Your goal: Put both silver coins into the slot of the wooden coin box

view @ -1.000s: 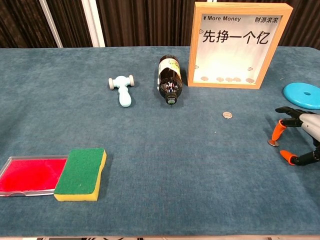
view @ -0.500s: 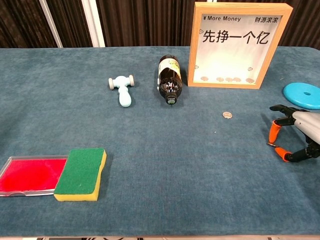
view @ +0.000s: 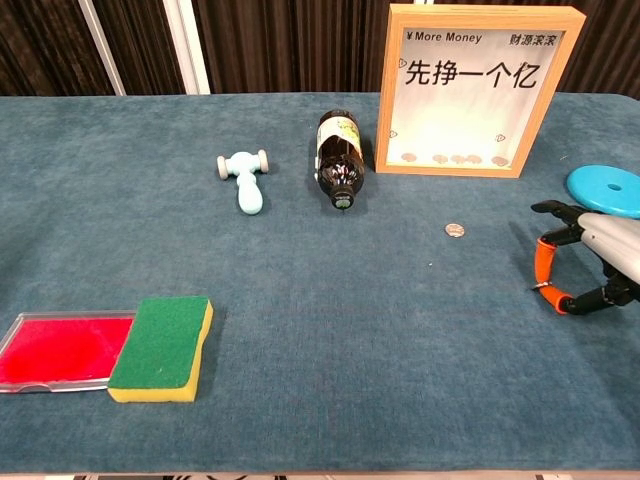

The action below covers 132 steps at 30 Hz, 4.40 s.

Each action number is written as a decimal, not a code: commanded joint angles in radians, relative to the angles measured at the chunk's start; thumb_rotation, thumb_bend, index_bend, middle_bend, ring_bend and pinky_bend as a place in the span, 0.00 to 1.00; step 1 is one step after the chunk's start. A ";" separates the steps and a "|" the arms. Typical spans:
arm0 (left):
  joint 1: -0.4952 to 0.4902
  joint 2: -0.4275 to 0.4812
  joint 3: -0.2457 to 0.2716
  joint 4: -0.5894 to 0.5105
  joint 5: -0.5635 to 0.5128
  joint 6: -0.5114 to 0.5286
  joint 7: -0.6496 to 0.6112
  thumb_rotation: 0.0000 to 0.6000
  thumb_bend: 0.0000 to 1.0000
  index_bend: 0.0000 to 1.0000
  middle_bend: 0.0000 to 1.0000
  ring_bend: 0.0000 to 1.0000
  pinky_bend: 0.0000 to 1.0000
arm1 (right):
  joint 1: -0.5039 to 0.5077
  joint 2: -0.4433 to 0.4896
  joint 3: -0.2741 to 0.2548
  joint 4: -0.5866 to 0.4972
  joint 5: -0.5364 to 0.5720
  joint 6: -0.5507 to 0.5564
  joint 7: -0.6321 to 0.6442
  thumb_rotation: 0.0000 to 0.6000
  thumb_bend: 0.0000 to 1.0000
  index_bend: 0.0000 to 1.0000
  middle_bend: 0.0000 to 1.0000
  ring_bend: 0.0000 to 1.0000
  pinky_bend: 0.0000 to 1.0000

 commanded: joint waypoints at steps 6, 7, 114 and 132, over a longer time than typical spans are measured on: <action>0.000 0.002 0.001 -0.004 -0.003 -0.004 -0.002 1.00 0.40 0.12 0.00 0.00 0.00 | 0.004 0.004 0.004 -0.008 0.001 0.000 0.005 1.00 0.47 0.61 0.04 0.00 0.00; 0.000 0.002 0.001 -0.004 -0.003 -0.004 -0.003 1.00 0.40 0.12 0.00 0.00 0.00 | 0.005 0.006 0.005 -0.012 0.001 0.000 0.007 1.00 0.48 0.62 0.04 0.00 0.00; -0.018 -0.003 -0.047 -0.053 -0.225 -0.094 0.059 1.00 0.40 0.13 0.00 0.00 0.00 | 0.809 0.503 0.167 0.166 0.789 -0.842 0.100 1.00 0.57 0.80 0.04 0.00 0.00; -0.019 -0.002 -0.047 -0.055 -0.228 -0.095 0.057 1.00 0.40 0.13 0.00 0.00 0.00 | 0.830 0.509 0.124 0.173 0.781 -0.865 0.154 1.00 0.57 0.77 0.04 0.00 0.00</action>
